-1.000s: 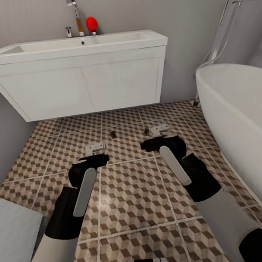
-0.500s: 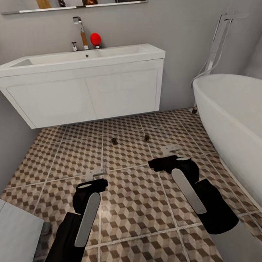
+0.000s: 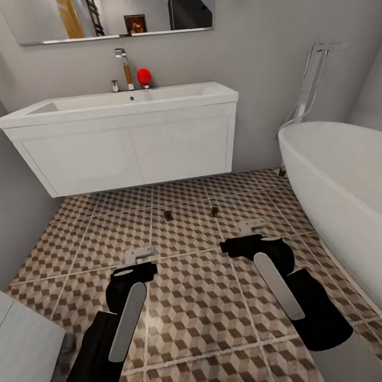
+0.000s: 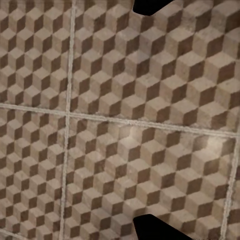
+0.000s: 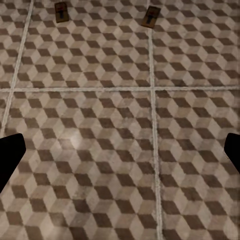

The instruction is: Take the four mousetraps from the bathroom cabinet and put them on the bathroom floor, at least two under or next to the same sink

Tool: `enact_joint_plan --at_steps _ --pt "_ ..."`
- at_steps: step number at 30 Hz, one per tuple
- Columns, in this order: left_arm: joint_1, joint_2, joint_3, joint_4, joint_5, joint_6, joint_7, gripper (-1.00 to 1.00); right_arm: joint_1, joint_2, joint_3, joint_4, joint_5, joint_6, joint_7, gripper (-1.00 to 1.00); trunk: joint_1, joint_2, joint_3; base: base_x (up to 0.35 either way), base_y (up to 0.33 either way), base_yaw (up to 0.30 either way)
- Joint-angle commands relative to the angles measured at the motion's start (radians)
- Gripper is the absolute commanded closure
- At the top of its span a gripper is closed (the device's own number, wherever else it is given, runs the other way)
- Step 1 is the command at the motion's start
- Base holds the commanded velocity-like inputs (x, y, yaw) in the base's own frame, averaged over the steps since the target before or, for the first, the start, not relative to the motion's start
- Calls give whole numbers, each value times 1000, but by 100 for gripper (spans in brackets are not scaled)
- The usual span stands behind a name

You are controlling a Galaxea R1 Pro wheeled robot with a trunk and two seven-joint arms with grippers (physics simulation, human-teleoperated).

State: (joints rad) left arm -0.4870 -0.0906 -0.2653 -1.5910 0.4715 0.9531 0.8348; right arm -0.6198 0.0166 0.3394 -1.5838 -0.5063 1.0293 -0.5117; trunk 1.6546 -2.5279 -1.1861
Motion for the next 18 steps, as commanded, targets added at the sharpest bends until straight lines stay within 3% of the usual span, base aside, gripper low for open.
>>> enact_joint_plan --at_steps 1,18 --pt "-1 0 -1 -1 10 2 11 -100 0 -1 0 -1 -10 3 -10 -100 -1 0 3 0 0 0" --pt "-1 0 7 0 16 2 9 -100 8 -4 2 -1 -9 3 -10 -100 -8 4 69 0 0 0"
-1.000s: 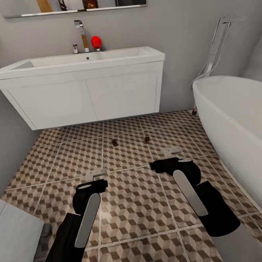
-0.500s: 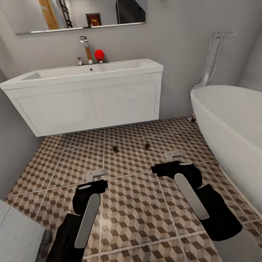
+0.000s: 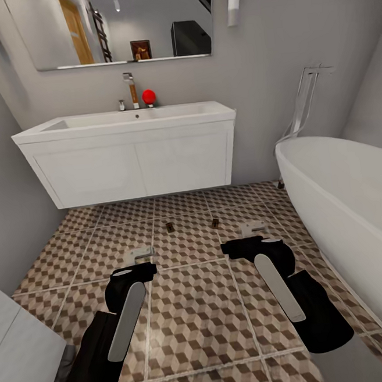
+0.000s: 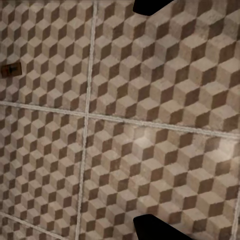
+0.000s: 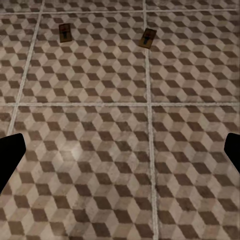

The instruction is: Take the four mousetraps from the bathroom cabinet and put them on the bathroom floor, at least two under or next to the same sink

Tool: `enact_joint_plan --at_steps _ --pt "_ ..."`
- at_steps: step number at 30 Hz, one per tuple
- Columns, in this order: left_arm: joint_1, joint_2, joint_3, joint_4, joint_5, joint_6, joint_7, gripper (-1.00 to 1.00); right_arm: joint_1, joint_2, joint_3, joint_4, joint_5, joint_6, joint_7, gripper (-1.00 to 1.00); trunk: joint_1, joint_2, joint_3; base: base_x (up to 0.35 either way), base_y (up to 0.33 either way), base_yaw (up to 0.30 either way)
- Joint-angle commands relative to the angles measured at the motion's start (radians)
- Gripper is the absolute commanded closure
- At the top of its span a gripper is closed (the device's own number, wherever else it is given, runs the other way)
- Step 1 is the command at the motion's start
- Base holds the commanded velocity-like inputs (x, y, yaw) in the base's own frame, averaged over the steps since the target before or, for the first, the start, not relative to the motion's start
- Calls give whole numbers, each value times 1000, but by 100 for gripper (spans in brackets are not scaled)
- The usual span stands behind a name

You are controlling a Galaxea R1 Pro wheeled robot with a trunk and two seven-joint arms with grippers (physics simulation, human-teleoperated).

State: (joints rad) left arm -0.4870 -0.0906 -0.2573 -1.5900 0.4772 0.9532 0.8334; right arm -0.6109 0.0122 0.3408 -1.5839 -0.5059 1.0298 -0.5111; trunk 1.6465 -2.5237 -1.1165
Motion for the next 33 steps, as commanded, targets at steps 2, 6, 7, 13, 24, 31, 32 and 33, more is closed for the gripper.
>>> enact_joint_plan --at_steps 2,6,7,13,24,31,32,33 --pt "-1 0 -1 -1 10 2 10 -100 0 -1 0 -1 -10 3 -10 -100 -1 0 7 0 0 0" --pt "-1 0 0 -1 10 2 10 -100 0 -1 0 -1 -10 3 -10 -100 -3 1 22 0 0 0" --pt "-1 0 0 -1 10 2 10 -100 0 -1 0 0 -10 3 -10 -100 -3 1 26 0 0 0" --pt "-1 0 -2 -1 11 2 12 -100 0 -3 0 -1 -10 3 -10 -100 -6 3 49 0 0 0" --pt "-1 0 -3 -1 11 1 15 -100 0 -3 0 0 -10 2 -10 -100 -11 5 92 0 0 0" --pt "-1 0 -3 -1 11 1 15 -100 0 -2 0 0 -10 1 -9 -100 -14 7 119 0 0 0" --pt "-1 0 -3 -1 11 1 15 -100 0 -2 0 0 -10 1 -9 -100 -15 7 123 0 0 0" --pt "-1 0 -3 -1 11 0 15 -100 0 -2 0 0 -11 1 -9 -100 -15 7 127 0 0 0"
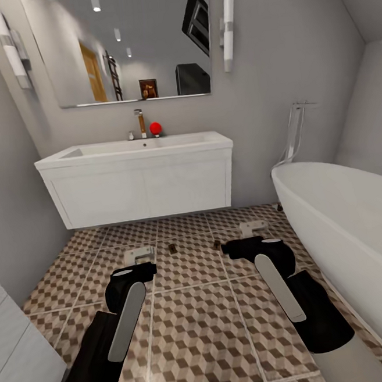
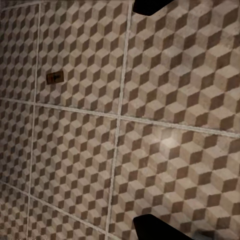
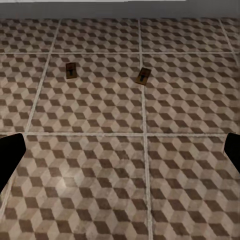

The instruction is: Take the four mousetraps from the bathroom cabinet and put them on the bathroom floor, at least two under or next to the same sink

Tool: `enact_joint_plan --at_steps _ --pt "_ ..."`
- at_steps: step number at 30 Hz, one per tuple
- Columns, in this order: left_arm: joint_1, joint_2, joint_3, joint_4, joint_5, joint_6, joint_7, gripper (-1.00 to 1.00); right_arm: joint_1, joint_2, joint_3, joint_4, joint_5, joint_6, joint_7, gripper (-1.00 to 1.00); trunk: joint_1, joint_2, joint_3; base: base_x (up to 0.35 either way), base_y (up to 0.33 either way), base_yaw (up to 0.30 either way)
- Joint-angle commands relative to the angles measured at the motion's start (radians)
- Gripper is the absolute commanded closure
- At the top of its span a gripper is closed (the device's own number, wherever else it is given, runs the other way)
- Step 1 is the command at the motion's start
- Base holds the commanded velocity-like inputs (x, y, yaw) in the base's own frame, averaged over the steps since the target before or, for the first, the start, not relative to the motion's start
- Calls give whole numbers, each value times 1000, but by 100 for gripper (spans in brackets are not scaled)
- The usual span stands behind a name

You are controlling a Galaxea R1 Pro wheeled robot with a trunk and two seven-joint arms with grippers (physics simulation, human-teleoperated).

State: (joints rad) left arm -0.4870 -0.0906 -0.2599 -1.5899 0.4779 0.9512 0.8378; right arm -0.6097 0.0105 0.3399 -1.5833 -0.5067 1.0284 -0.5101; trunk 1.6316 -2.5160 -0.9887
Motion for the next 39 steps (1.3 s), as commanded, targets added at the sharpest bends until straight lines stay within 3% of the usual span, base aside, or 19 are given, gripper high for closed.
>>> enact_joint_plan --at_steps 1,39 --pt "-1 0 -1 -1 10 2 10 -100 -1 0 1 -1 -10 3 -10 -100 -1 0 3 0 0 0" --pt "-1 0 2 -1 10 -6 9 -100 -1 0 2 -1 -10 2 -10 -100 -18 9 150 0 0 0"
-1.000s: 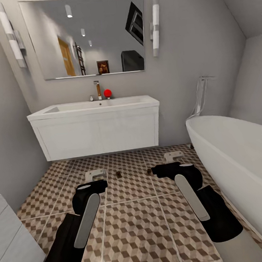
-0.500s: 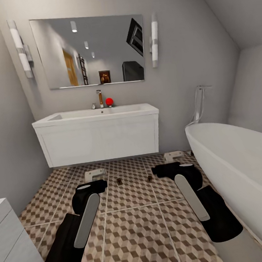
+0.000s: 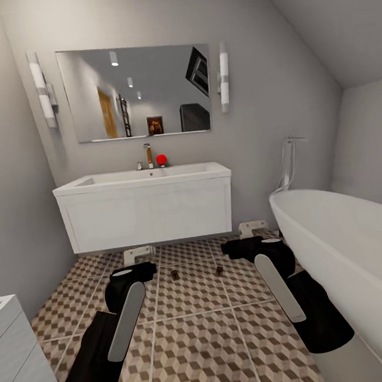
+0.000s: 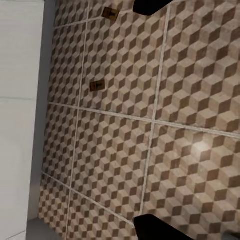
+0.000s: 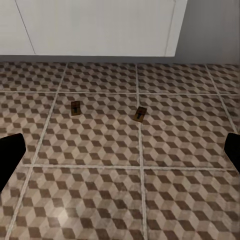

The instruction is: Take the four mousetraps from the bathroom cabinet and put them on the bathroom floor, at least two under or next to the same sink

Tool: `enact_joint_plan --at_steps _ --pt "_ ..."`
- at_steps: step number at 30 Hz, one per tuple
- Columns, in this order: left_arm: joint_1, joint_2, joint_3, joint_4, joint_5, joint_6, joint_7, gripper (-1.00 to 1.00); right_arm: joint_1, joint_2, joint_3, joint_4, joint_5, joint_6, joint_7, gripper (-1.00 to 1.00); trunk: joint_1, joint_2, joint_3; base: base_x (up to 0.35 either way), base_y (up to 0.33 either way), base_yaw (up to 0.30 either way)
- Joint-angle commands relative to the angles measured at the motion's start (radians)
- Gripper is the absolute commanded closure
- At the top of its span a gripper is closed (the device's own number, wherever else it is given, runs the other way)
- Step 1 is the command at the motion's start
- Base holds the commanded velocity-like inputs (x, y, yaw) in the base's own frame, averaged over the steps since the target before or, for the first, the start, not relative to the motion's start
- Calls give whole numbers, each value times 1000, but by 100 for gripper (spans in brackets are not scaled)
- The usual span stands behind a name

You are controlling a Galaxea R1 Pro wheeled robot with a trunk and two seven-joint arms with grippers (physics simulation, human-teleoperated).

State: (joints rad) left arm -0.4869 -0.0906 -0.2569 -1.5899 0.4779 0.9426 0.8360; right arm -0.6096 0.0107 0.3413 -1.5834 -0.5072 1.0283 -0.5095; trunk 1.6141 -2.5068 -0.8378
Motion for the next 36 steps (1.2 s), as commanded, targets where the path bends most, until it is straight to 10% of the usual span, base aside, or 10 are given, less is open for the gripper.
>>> enact_joint_plan --at_steps 1,36 --pt "-1 0 -1 -1 10 2 10 -100 -1 0 1 -1 -10 3 -10 -100 -1 0 3 0 0 0" --pt "-1 0 -8 -1 8 2 12 -100 -1 0 2 0 -10 4 -10 -100 -33 42 134 0 0 0"
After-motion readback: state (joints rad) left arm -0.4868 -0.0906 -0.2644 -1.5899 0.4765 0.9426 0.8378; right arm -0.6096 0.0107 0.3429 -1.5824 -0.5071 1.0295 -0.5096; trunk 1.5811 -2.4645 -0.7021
